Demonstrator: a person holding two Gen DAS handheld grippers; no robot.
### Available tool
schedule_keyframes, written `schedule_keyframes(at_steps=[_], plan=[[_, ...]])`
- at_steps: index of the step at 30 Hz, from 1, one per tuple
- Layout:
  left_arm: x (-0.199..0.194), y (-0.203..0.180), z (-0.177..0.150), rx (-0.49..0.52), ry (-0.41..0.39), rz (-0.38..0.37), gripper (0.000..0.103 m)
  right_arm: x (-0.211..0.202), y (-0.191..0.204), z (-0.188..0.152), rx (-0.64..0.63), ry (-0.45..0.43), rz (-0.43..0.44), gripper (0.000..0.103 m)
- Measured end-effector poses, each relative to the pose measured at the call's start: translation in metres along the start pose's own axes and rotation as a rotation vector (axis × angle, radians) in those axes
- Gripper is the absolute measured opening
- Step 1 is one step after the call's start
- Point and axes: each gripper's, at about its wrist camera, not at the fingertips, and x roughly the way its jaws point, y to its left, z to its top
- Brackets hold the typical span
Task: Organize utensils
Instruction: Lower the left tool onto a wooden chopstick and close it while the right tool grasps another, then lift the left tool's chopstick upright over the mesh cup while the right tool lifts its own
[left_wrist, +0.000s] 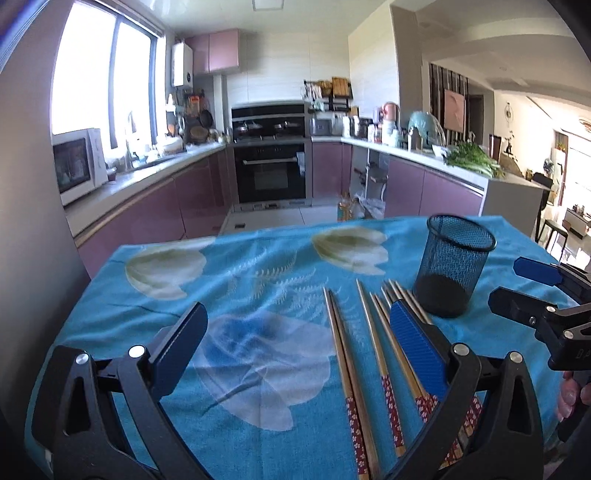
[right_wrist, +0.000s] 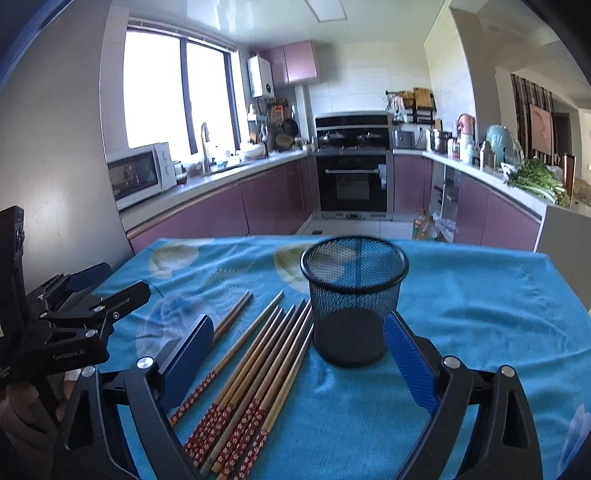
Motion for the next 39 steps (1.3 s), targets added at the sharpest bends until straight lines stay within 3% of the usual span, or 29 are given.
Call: schedule_keyframes(at_steps=[1,3,6,10,15,24,29,35,37,39], plan=[[0.008,0.001,-0.003,0.008,0.039,-0.01,0.094,0.005,0.001,-0.002,-0.004,0.031,-0.002,0.084],[0.024,0.001,-0.011,0.027,0.108,-0.029,0.082,0.017,0.001,-0.007,-0.009,0.095,0.003,0.078],[0.045,0.0,-0.02,0.042,0.177,-0.067,0.074,0.036,0.002,-0.015,-0.013,0.182,0.007,0.066],[0.067,-0.001,-0.027,0.054,0.254,-0.125,0.065,0.047,0.002,-0.021,0.002,0.247,0.019,0.053],[0.087,-0.007,-0.031,0.071,0.33,-0.143,0.05,0.053,0.001,-0.023,0.01,0.283,0.019,0.045],[0.1,-0.013,-0.029,0.086,0.376,-0.172,0.041,0.057,-0.005,-0.023,-0.019,0.324,-0.006,0.035],[0.102,-0.013,-0.024,0.086,0.389,-0.186,0.036,0.063,-0.002,-0.02,-0.044,0.334,-0.01,0.034],[0.115,-0.02,-0.015,0.088,0.405,-0.203,0.02,0.071,-0.002,-0.015,-0.037,0.334,0.007,0.02],[0.119,-0.022,-0.012,0.077,0.41,-0.213,0.012,0.072,-0.003,-0.015,-0.022,0.338,0.024,0.008],[0.12,-0.023,-0.012,0.064,0.41,-0.213,0.01,0.071,-0.005,-0.015,-0.01,0.333,0.032,0.008]])
